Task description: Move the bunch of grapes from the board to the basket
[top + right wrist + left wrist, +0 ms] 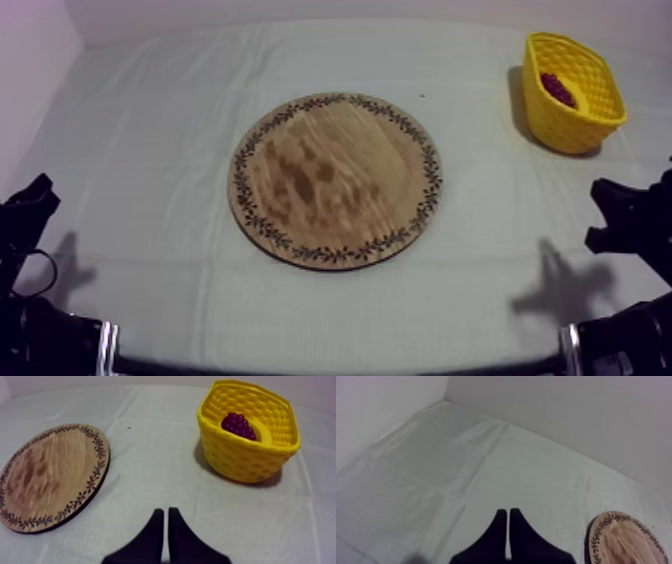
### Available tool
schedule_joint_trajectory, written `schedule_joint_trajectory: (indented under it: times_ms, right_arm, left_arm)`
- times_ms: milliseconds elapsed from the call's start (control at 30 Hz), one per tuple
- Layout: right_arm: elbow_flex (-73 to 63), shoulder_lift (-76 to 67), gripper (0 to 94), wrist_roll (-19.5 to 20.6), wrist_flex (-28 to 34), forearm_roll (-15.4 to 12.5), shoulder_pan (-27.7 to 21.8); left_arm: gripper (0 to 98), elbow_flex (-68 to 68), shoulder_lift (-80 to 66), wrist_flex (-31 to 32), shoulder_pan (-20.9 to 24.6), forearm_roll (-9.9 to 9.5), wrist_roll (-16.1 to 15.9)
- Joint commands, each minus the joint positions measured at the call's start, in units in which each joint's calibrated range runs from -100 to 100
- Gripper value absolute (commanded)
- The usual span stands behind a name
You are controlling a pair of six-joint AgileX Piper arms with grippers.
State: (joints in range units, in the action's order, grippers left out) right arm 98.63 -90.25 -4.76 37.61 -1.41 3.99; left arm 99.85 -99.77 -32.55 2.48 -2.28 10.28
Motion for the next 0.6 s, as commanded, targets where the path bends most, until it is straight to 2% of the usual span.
schedule_joint_trajectory:
  times_ms: [0, 133, 400, 567]
  right_arm:
    - [0.63, -1.87, 0.4, 0.83, 0.97, 0.14, 0.42]
    - [0.90, -4.48, 0.4, 1.34, 1.20, 0.22, 1.40]
    - [1.02, -5.45, 0.4, -4.63, 1.11, 0.22, 1.60]
    - [1.03, -5.49, 0.4, -5.75, 1.10, 0.22, 1.60]
  left_arm:
    - [0.0, 0.04, 0.03, -0.03, 0.01, 0.01, 0.00]
    - [0.0, 0.04, 0.03, -0.03, 0.01, 0.01, 0.00]
    - [0.0, 0.04, 0.03, -0.03, 0.01, 0.01, 0.00]
    - [0.0, 0.04, 0.03, -0.03, 0.01, 0.01, 0.00]
